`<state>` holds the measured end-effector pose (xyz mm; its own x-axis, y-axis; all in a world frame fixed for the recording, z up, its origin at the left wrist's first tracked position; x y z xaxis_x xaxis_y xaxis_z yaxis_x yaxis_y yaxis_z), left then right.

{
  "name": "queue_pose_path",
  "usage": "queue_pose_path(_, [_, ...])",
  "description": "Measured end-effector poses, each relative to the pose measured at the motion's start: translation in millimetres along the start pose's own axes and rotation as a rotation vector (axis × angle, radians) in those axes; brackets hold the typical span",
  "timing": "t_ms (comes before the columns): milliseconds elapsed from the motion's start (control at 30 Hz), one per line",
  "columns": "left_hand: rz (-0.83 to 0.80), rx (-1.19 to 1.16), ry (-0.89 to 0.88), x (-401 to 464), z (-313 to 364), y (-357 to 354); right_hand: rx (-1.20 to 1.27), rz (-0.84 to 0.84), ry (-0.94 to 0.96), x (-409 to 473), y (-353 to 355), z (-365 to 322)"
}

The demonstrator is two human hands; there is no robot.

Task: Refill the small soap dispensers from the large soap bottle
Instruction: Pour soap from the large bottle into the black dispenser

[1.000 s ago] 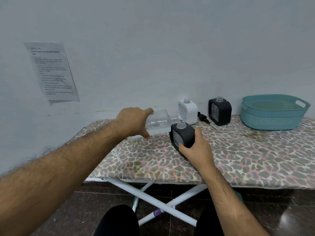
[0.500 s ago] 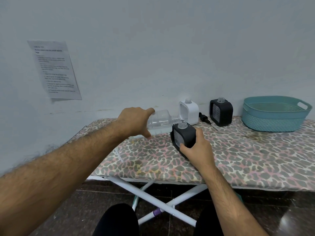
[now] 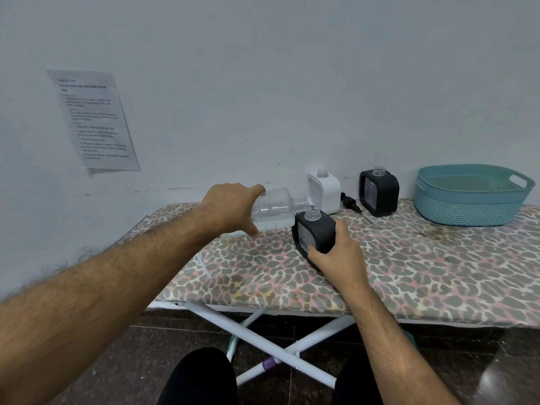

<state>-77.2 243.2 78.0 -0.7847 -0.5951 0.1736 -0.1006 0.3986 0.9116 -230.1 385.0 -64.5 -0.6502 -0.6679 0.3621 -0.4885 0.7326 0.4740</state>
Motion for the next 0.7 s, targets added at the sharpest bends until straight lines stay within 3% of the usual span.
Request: queue_pose_path(700, [-0.015, -0.006, 0.001, -3.2, 1.9, 6.0, -0.003, -0.003, -0.006, -0.2, 0.2, -1.2])
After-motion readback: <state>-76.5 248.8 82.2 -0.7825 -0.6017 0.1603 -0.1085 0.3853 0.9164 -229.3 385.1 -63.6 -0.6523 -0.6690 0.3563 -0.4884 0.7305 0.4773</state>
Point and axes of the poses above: each hand's wrist, its own x-axis towards the middle knuckle, its own y-axis out of the back of the hand, z = x × y, the point moved 1 cm from there along x, towards the middle knuckle, and after that the axes turned 2 degrees about -z, right-handed, at the moved point
